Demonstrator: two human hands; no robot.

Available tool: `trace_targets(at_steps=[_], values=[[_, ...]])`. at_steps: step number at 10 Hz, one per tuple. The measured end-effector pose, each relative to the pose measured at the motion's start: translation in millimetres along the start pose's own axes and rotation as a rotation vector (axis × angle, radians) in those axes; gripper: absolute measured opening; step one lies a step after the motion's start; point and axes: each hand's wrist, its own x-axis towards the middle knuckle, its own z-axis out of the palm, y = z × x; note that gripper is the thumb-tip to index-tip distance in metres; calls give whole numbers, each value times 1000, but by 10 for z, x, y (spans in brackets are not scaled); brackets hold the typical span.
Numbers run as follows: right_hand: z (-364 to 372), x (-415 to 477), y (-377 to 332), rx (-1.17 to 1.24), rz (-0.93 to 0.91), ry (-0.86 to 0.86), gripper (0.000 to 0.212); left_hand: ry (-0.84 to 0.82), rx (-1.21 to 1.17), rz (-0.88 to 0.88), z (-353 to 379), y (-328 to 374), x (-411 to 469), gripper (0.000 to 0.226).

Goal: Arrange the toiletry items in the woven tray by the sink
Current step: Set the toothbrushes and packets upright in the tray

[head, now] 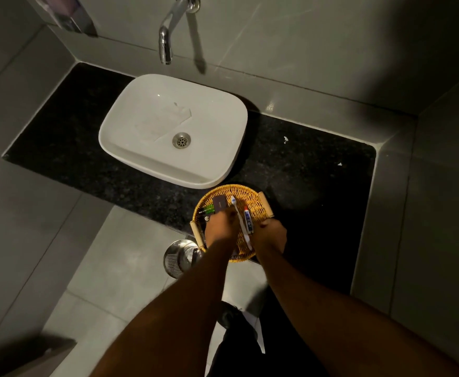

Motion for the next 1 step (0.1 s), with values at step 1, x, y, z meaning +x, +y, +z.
trace_targets(at_steps=[1], values=[[-74, -106, 49, -145, -67, 53, 37, -30, 211, 97, -92, -63, -124, 36]])
